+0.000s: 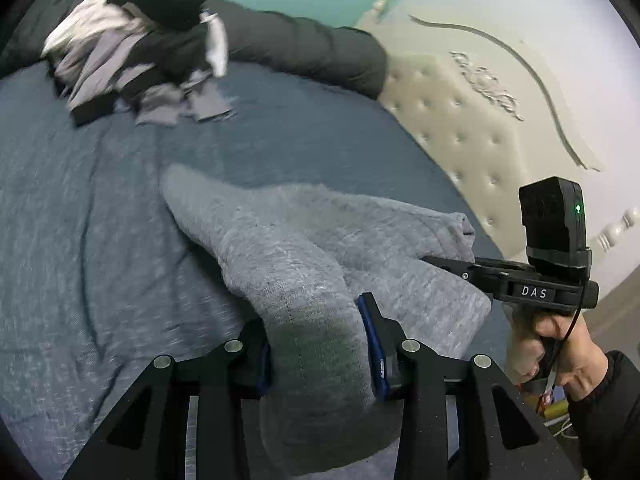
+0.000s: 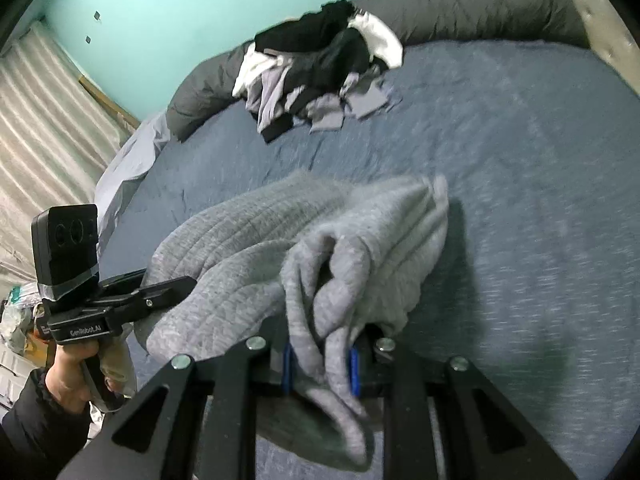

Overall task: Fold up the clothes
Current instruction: 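Lift the bundle end with the right gripper and fold it over the rest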

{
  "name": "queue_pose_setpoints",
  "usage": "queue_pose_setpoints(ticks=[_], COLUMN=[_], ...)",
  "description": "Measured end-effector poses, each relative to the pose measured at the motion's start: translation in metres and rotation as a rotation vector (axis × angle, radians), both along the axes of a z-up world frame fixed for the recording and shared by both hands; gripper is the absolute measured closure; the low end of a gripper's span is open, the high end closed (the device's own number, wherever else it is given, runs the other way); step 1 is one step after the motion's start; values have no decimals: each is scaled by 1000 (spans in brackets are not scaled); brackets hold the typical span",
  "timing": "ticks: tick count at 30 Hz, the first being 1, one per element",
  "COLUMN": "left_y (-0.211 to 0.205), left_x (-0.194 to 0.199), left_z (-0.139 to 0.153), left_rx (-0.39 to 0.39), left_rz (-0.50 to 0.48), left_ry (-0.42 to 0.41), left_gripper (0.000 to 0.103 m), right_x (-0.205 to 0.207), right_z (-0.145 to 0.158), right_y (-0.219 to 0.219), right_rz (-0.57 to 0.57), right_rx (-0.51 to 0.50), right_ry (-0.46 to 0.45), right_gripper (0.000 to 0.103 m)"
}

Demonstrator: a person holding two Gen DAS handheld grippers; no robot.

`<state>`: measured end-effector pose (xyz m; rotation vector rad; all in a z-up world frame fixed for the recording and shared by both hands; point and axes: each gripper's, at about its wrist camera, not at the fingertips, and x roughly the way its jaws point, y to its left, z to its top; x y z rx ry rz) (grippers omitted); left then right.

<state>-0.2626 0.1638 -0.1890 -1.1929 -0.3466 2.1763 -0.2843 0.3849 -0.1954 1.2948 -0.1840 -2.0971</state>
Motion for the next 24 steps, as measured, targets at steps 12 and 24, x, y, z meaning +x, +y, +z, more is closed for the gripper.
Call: queue_pose_setpoints(ticks=[12,24], left_y=[130,280], left_x=[-11,-60], left_z=[58,107], left_rx=[17,29], left_rz=[-114,-190], left_ry=[60,141], left_gripper=[63,63], right_x=[-6,-64], right_z=[65,124], right_y=[129,258], right_rz=[-99,-194], right_rx=[18,72], right_ry=[60,161], right_gripper=[84,84])
